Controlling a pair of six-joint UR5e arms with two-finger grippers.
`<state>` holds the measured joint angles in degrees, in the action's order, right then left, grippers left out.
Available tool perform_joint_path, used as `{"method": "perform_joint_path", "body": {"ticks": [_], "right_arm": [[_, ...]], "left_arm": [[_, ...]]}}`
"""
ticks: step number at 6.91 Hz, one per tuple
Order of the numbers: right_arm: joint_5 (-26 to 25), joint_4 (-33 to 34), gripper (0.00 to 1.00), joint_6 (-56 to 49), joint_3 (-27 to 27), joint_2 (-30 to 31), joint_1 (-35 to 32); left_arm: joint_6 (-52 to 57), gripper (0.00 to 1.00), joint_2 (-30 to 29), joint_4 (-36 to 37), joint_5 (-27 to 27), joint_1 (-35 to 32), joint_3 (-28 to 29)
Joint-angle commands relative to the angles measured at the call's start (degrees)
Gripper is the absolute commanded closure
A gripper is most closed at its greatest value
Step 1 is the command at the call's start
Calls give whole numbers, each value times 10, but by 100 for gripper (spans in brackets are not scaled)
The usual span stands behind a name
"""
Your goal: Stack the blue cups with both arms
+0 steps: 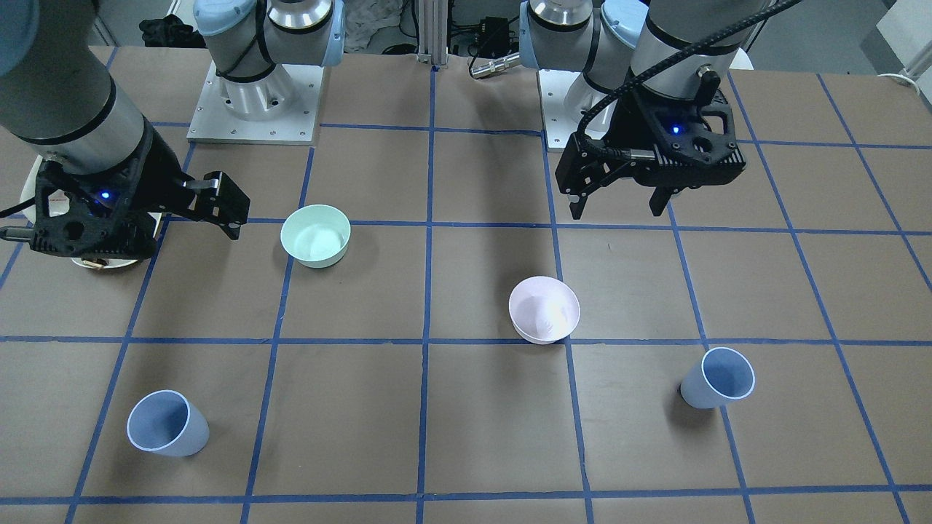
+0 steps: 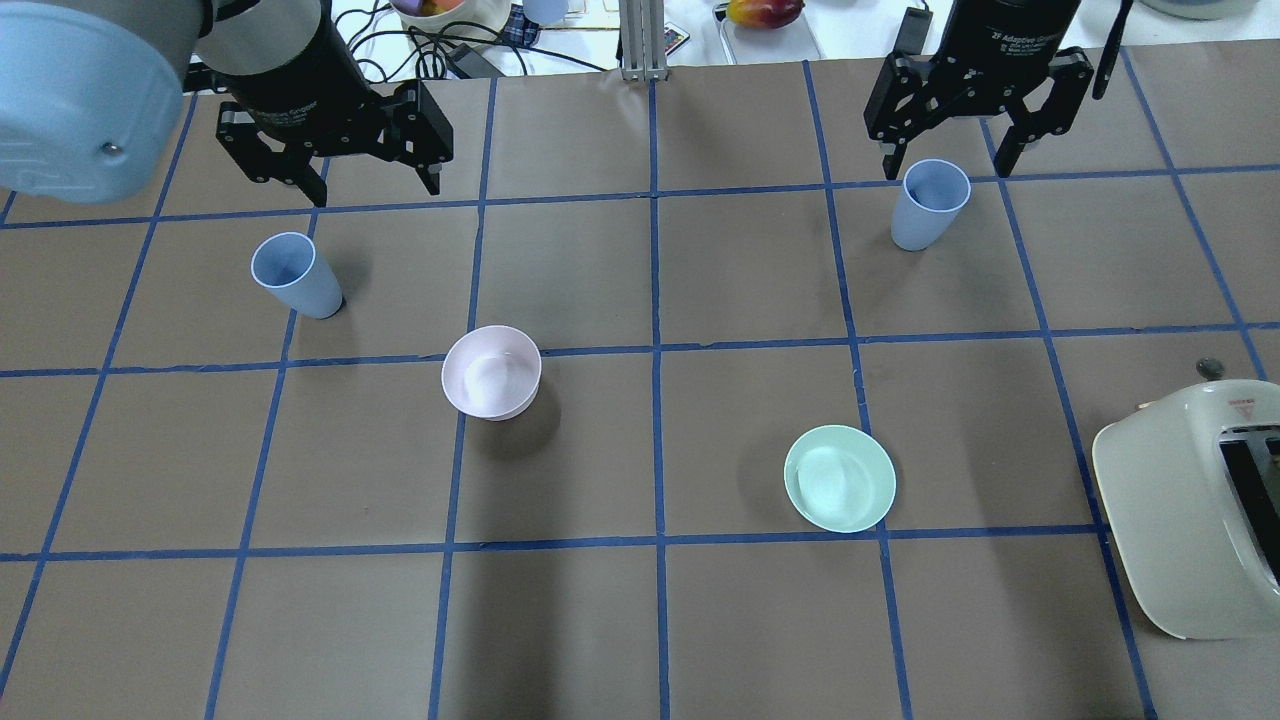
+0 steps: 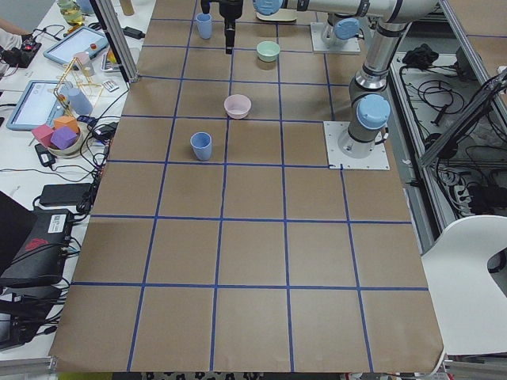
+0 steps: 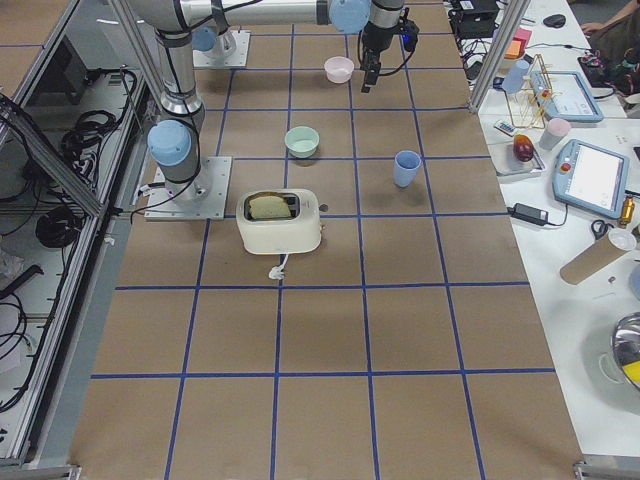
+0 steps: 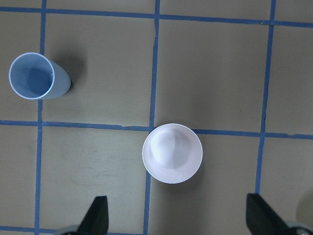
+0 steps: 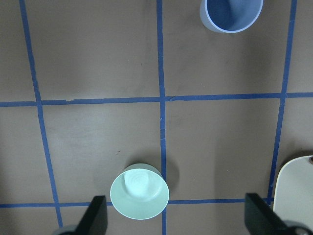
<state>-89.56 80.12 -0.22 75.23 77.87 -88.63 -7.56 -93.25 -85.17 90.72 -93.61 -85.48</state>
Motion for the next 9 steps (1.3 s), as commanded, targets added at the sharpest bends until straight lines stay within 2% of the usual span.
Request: {"method": "perform_joint_path", "body": {"ticks": [1, 2, 5, 6, 8, 9], "right_arm": [[0, 3, 0, 0, 1, 0, -1], [0, 2, 0, 2, 1, 0, -1], [-3, 7, 0, 4, 2, -2, -1], [-4, 10, 0, 7, -1, -5, -1], [-1, 14, 0, 2, -3, -6, 6], [1, 51, 0, -7, -3, -8, 13]], "left_arm": [[0, 0, 0, 0, 1, 0, 0], [1, 0, -6, 4, 1, 4, 6], [29, 0, -115, 39, -1, 89, 0], [74, 0, -151, 45, 12, 109, -9], [149, 0, -194, 98, 97, 139, -32], [155, 0, -211, 148, 98, 149, -41]]}}
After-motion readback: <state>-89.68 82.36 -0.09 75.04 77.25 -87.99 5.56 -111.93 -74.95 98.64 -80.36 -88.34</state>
